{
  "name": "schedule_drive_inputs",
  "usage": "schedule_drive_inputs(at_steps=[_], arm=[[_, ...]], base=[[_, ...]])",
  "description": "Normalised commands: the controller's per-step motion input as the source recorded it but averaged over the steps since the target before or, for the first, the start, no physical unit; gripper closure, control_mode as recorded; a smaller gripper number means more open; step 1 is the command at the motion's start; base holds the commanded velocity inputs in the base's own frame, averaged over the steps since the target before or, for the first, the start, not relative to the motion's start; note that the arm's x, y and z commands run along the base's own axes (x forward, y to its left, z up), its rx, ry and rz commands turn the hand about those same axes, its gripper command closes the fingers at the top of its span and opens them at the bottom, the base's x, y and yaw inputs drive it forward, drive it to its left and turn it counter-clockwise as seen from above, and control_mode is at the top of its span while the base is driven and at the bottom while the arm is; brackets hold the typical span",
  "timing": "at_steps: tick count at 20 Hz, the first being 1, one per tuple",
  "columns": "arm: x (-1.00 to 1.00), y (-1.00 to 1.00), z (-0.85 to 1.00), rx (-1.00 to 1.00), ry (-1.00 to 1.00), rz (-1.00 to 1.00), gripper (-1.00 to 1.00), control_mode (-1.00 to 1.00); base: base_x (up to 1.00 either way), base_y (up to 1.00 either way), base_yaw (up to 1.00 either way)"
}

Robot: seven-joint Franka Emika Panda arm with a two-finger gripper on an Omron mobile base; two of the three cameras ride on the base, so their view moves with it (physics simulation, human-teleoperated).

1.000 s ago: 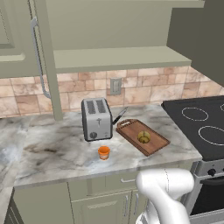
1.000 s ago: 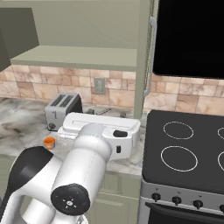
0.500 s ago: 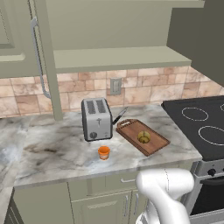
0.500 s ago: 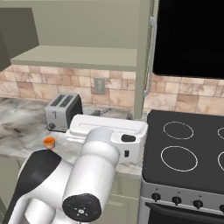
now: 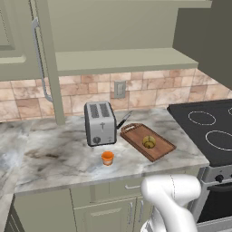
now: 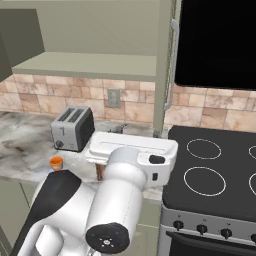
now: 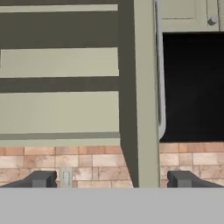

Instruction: Pick the bread, place it on the cutting board, pick the jam, place it on the counter, and close the cabinet.

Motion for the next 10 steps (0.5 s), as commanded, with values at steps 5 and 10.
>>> schedule_drive_inputs(at_steps=[5, 10], arm=[[0.12, -0.18, -0.05, 0.0, 0.0, 0.0, -1.0, -1.0], [0.19, -0.16, -0.03, 0.0, 0.0, 0.0, -1.0, -1.0]], base=[[0.0, 0.0, 0.0], [0.0, 0.0, 0.0]])
